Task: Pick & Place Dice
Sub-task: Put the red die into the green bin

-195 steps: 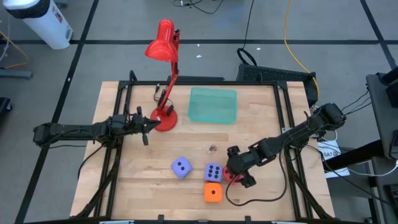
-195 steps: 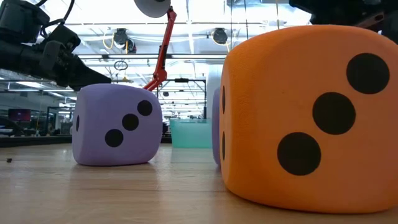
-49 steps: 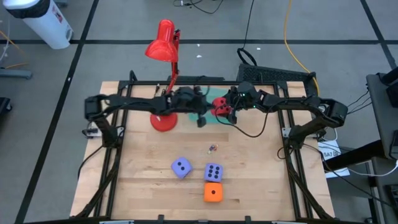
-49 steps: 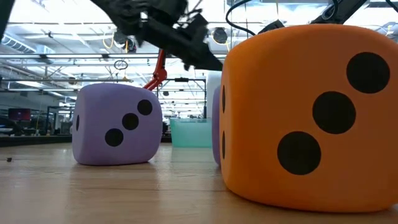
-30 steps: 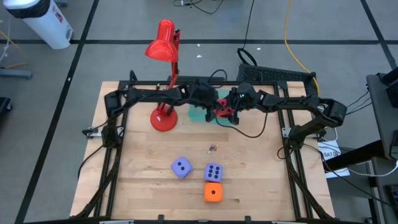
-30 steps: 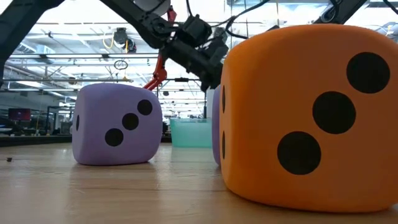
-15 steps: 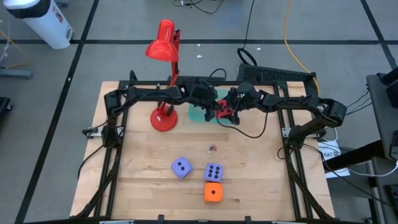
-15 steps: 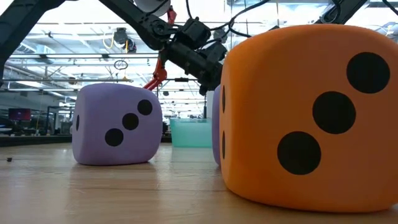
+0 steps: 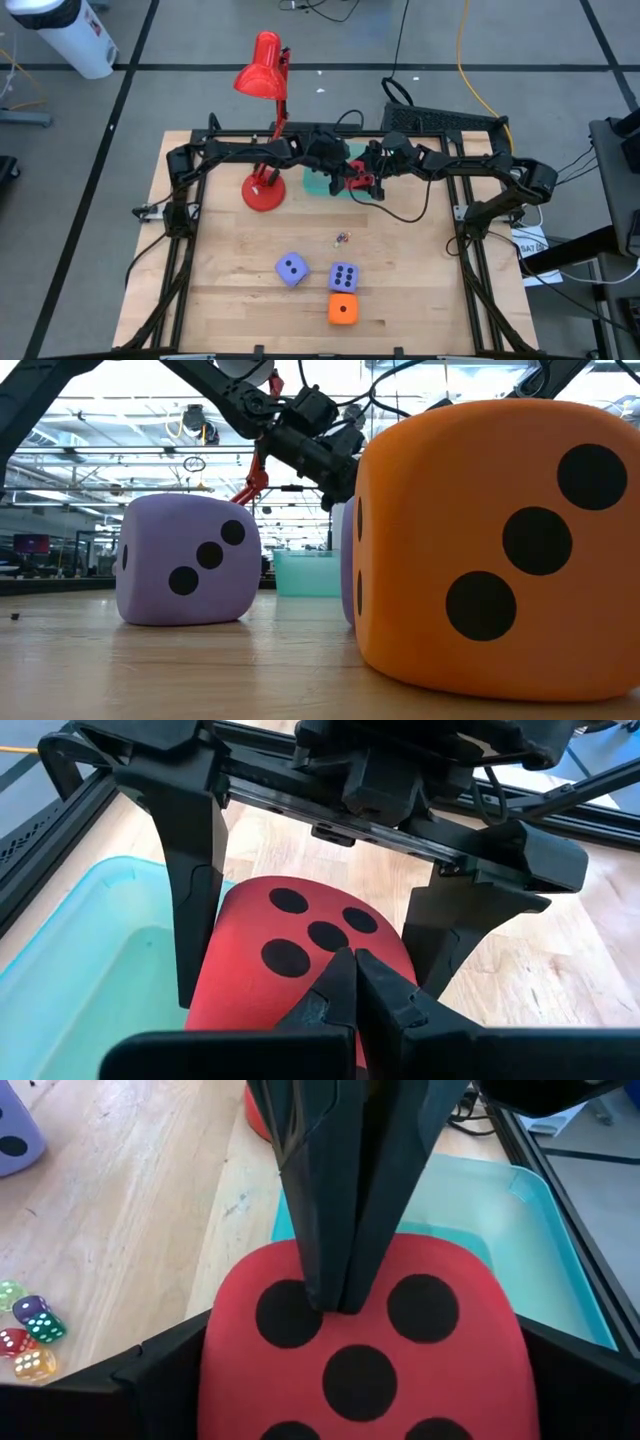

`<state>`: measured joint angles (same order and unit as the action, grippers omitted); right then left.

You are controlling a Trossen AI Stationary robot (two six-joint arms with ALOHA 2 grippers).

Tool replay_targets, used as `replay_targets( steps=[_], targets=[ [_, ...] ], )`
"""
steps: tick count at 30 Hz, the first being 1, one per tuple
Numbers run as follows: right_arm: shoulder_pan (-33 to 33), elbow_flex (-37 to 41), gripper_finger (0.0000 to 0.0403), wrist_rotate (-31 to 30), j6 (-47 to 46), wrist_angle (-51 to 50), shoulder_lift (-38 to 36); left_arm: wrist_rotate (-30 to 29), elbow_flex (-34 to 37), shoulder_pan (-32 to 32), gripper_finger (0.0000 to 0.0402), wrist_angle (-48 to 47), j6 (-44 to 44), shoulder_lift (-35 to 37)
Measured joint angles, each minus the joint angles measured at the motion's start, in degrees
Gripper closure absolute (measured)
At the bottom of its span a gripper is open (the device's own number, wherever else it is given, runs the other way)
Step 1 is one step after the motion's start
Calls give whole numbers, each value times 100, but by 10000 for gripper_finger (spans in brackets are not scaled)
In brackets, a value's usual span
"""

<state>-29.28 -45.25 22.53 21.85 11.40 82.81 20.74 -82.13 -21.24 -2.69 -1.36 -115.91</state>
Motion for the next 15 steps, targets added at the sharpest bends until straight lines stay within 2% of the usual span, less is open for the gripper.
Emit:
replay_targets(
  steps=[5,9,15],
  targets=[
    [0,0,5,-65,-8,10,0,36,-7,-2,401,135,18,-240],
    [16,-2,6,71,-91,350,-88,-315,70,-22,402,3,7,-408],
    [25,-48,6,20,-113,609,-73,-356,23,-72,401,3,-58,-323]
  ],
)
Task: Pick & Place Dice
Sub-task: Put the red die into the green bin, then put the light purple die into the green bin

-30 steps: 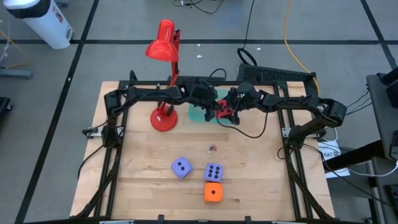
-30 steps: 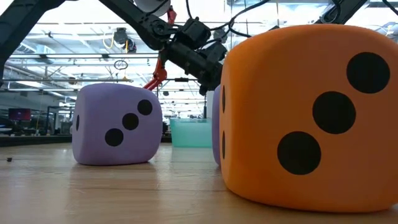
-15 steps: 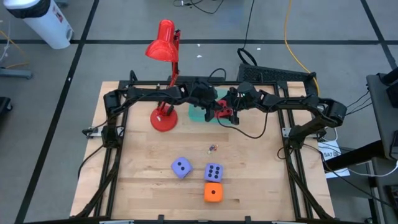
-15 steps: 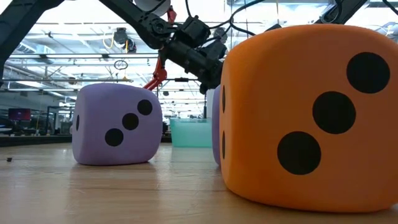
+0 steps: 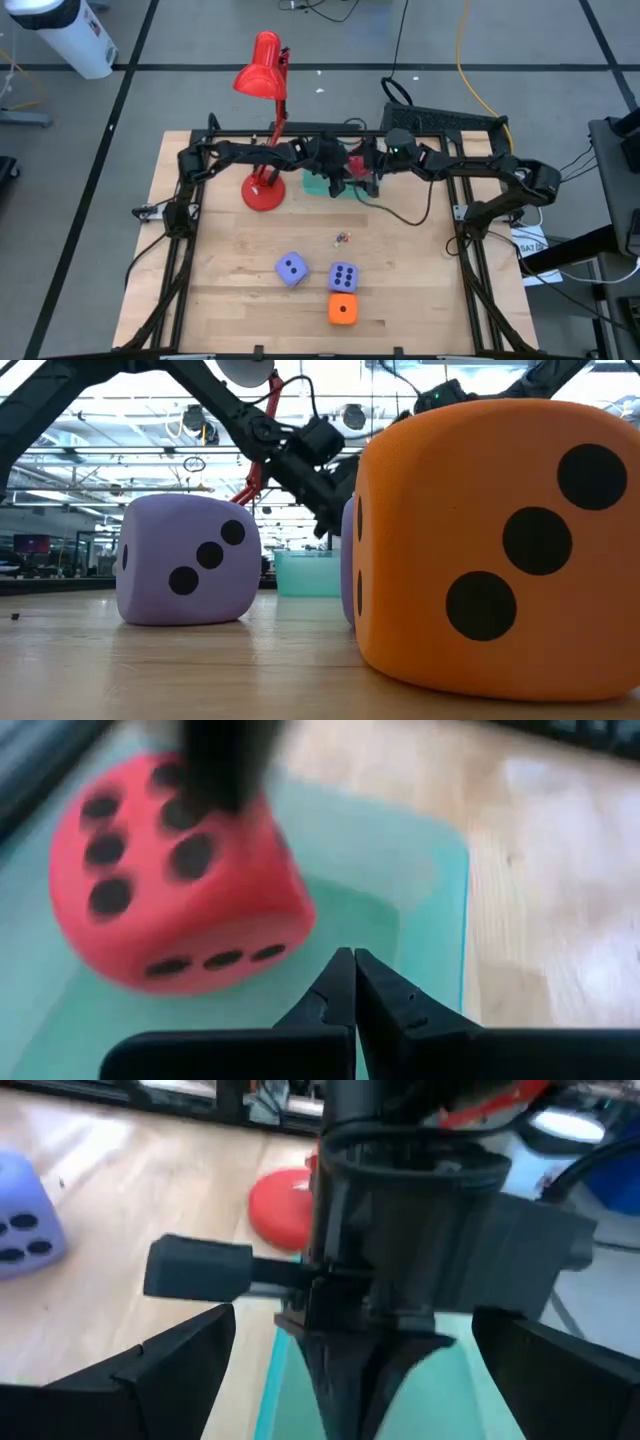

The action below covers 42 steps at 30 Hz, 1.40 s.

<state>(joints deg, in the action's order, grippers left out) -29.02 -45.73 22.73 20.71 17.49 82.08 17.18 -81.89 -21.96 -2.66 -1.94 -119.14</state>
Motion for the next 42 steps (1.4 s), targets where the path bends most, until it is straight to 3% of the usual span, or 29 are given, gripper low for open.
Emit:
replay_targets(
  steps=[8,17,23,29,35,42],
  targets=[
    [-25,45,6,-121,-286,-174,-57,29,-6,102,401,-217,-282,442],
    [-100,50,10,-156,-1053,-684,-889,-743,170,599,401,-1418,-802,2214],
    [-87,73,19,197,-1231,-1584,-1759,-887,1621,859,401,-529,-891,4060],
    [-60,565,67,444,-1574,-1225,-2334,-1000,3800,974,401,562,-779,5844],
    [89,1649,137,-303,-1541,570,-2826,-1626,5666,1275,401,1535,41,7321],
    [177,2955,278,-494,-2215,2709,-2961,-2108,6665,1830,401,1572,81,8309]
  ],
)
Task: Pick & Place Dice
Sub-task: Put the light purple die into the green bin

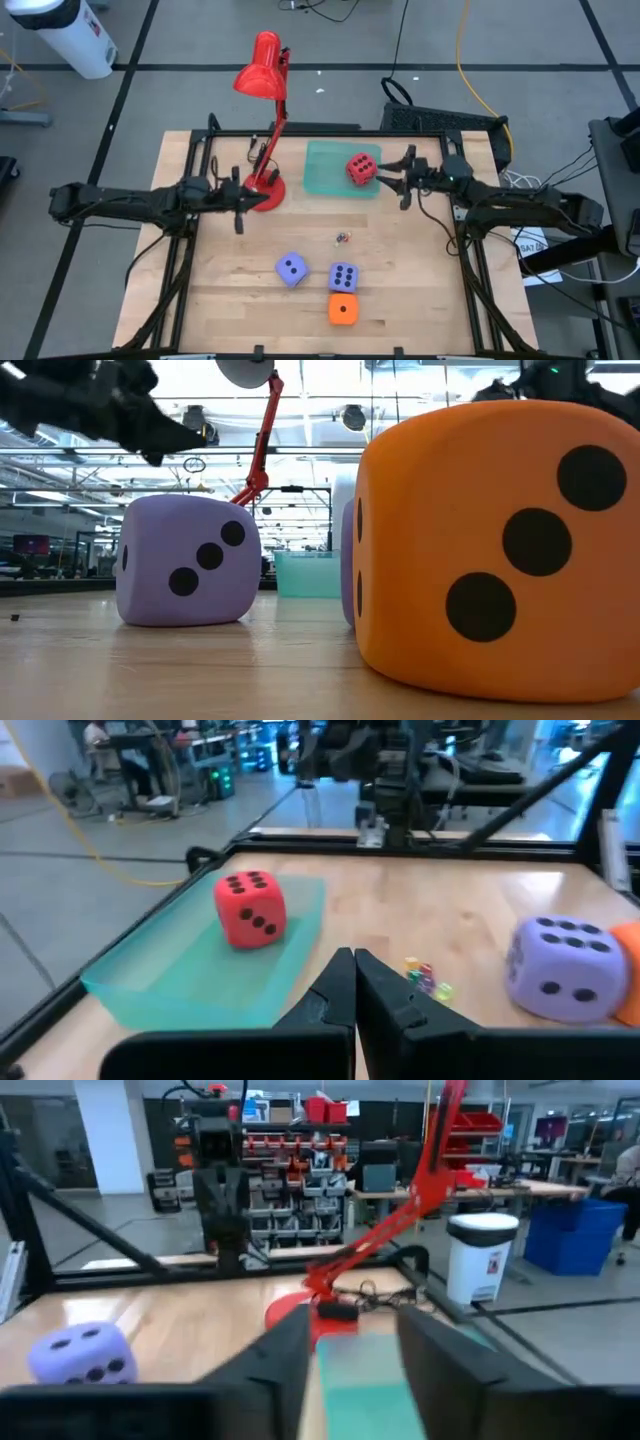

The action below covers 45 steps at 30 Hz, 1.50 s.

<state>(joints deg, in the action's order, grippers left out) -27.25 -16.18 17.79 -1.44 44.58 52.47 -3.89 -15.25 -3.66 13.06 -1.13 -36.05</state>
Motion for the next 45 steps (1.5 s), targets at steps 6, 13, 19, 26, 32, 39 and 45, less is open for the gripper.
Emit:
replay_targets(
  steps=[6,13,19,26,32,39,45],
  targets=[
    [158,732,392,35,-284,816,-57,-322,284,287,401,-80,-284,167],
    [653,1177,390,-27,-219,743,-107,-361,289,310,389,-105,-30,120],
    [776,1181,399,-277,53,792,-129,-186,289,310,386,-133,31,120],
    [825,1178,401,-296,110,794,-127,121,289,310,385,-176,286,118],
    [825,1178,401,-296,118,783,-127,418,293,312,385,188,70,116],
    [825,1180,398,-296,191,748,-125,478,291,786,385,1078,-448,122],
    [822,1180,397,-282,141,746,-125,-946,291,1388,395,1110,-850,173]
  ],
)
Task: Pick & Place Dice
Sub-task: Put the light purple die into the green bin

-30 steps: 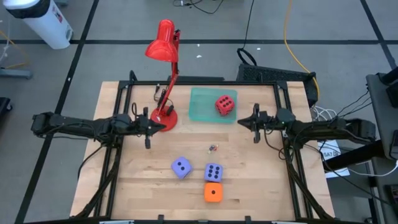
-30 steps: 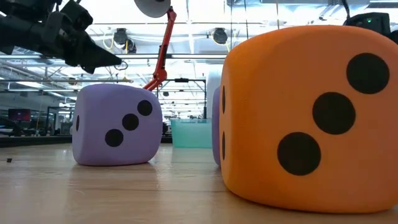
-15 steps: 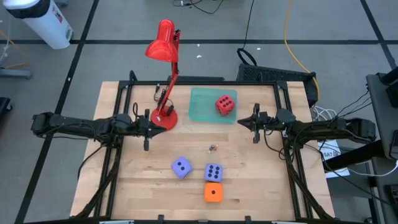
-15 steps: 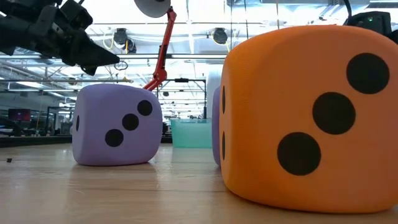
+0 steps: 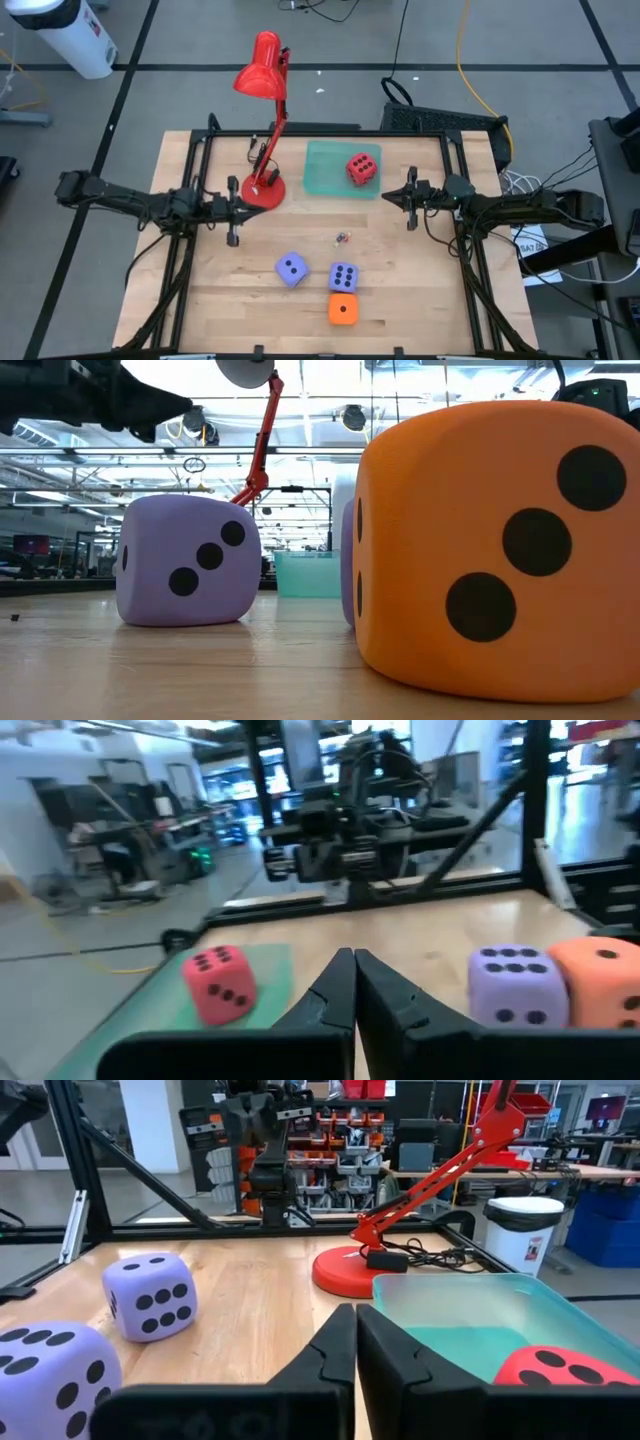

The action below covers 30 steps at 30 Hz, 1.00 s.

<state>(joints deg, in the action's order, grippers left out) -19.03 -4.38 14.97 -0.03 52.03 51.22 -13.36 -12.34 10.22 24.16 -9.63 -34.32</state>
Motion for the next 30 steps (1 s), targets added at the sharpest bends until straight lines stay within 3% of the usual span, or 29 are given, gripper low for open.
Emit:
replay_targets(
  steps=[10,19,25,30],
  targets=[
    [0,4,396,19,-295,0,0,-324,0,580,390,-246,-71,255],
    [56,4,402,6,-422,216,0,-326,-2,603,397,-285,614,96],
    [701,-278,402,-29,-246,137,29,-470,-4,560,384,-299,638,8],
    [1409,-802,403,-946,216,-726,51,-476,-4,500,395,-334,620,8]
  ],
)
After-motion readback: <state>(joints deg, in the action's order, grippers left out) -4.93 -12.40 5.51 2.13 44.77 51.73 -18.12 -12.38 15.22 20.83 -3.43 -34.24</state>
